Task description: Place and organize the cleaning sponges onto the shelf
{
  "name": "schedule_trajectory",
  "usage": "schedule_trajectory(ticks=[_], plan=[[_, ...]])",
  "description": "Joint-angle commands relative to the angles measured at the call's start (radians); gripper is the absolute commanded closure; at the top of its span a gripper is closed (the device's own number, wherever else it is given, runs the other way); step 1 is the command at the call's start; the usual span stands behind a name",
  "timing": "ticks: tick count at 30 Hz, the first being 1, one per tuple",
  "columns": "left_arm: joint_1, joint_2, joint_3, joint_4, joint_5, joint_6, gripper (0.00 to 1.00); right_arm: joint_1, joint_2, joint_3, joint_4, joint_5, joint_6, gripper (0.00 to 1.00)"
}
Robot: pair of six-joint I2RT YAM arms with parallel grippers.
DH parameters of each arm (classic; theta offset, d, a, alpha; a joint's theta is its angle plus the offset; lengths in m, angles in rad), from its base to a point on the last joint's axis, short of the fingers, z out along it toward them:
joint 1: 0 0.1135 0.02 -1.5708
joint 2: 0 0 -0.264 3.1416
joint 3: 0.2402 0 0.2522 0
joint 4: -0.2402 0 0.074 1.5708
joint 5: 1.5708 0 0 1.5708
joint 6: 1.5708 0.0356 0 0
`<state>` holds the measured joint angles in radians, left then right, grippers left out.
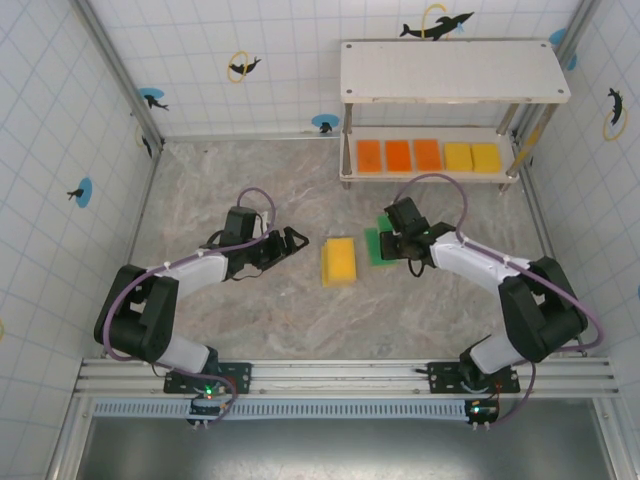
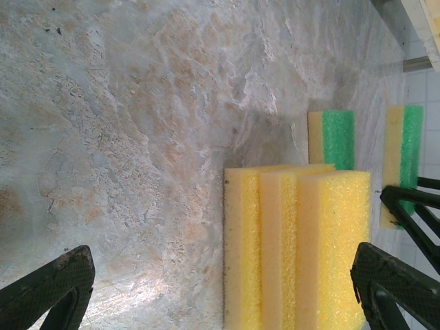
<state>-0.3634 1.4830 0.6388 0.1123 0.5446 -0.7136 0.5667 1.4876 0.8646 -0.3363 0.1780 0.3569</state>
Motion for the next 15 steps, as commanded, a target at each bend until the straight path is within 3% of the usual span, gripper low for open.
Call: schedule_trajectory(ticks=[1, 15], plan=[[0.009, 0.007, 0.021, 0.002, 0.004, 0.016, 0.03, -0.018, -0.053, 0.051, -0.071, -0.017, -0.056, 0.39], [0.009, 0.028, 0.041, 0.015, 0.021, 0.016, 0.03, -0.127, -0.113, 0.263, -0.288, -0.066, -0.178, 0.39]])
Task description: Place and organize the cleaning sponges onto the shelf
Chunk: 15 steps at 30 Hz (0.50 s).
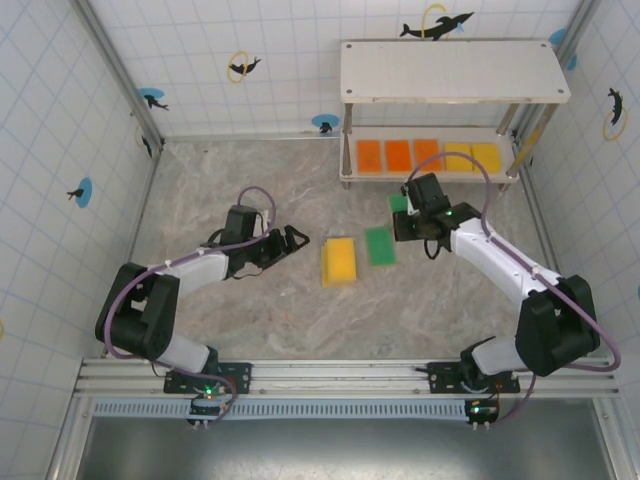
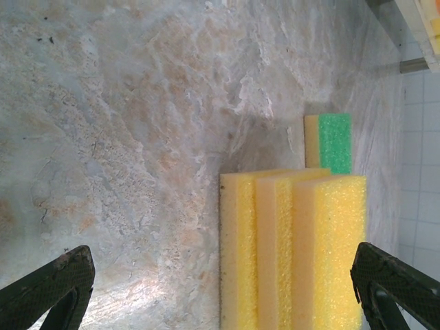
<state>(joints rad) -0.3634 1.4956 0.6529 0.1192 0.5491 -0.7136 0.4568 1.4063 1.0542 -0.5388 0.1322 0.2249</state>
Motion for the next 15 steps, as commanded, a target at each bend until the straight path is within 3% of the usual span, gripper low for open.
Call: schedule_trajectory(ticks=[1, 15], plan=[[0.008, 0.017, 0.027, 0.008, 0.016, 0.016, 0.02, -0.026, -0.033, 0.097, -0.103, -0.020, -0.058, 0.39], [0.010, 0.018, 0.034, 0.000, 0.014, 0.015, 0.03, -0.161, -0.018, 0.396, -0.235, -0.031, -0.191, 0.39]])
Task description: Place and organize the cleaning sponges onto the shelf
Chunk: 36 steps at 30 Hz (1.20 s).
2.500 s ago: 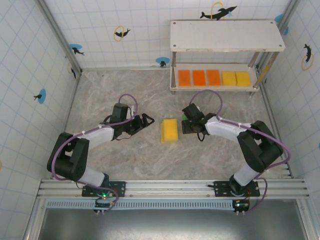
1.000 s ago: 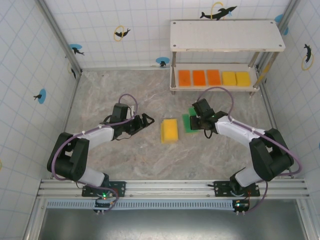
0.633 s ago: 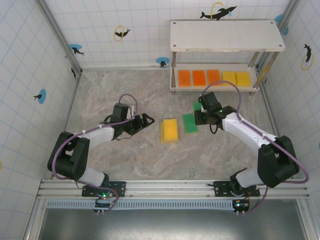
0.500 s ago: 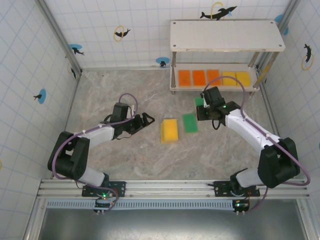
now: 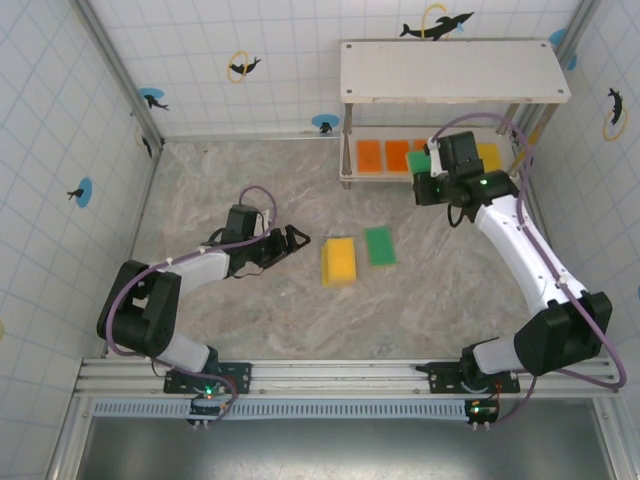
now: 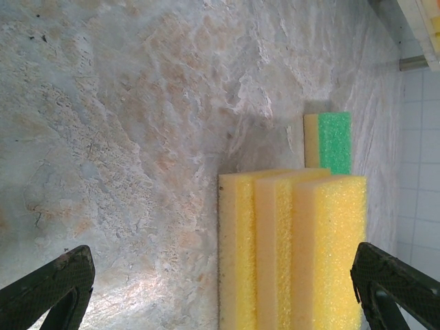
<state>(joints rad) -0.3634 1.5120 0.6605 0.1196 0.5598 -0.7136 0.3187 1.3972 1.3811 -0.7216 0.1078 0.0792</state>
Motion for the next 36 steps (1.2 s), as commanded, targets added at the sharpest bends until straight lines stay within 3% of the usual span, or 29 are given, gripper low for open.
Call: schedule_trajectory(ticks=[1, 11, 18, 24, 36], plan=[[0.009, 0.000, 0.026, -0.003, 0.002, 0.016, 0.02, -0.038, -0.009, 0.087, -0.055, -0.016, -0.049, 0.39], [0.009, 0.004, 0.020, 0.008, -0.002, 0.009, 0.02, -0.230, -0.041, 0.176, -0.029, -0.152, -0.027, 0.39], [0.009, 0.002, 0.016, 0.013, 0.000, 0.017, 0.02, -0.302, 0.005, 0.319, -0.029, -0.178, -0.042, 0.39], [0.010, 0.015, 0.024, 0.020, 0.001, 0.027, 0.02, -0.368, 0.112, 0.499, -0.053, -0.255, -0.035, 0.39], [0.028, 0.075, 0.058, 0.043, 0.034, 0.048, 0.03, -0.454, 0.398, 0.905, -0.160, -0.205, -0.101, 0.40]])
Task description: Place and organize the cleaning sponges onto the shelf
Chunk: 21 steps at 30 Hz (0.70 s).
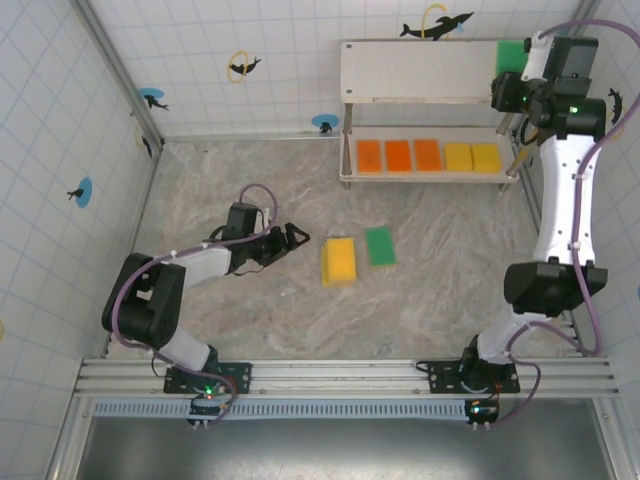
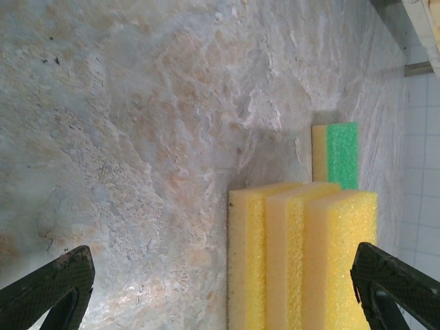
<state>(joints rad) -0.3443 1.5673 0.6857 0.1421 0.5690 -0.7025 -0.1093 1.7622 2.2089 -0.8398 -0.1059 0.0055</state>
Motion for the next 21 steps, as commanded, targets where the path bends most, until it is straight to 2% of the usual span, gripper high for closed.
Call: schedule_trajectory(ticks=[1, 7, 15, 21], plan=[[0.013, 0.025, 0.036, 0.022, 0.028, 0.038, 0.02, -0.034, 0.048, 0.089, -0.030, 0.006, -0.028, 0.40], [0.034, 0.051, 0.036, 0.035, 0.053, 0.049, 0.02, -0.085, 0.123, 0.126, 0.044, -0.026, -0.047, 0.40], [0.066, 0.085, 0.056, 0.040, 0.079, 0.060, 0.02, -0.155, 0.193, 0.169, 0.200, -0.175, 0.002, 0.40], [0.080, 0.125, 0.077, 0.064, 0.098, 0.050, 0.02, -0.161, 0.221, 0.211, 0.223, -0.192, -0.015, 0.39]])
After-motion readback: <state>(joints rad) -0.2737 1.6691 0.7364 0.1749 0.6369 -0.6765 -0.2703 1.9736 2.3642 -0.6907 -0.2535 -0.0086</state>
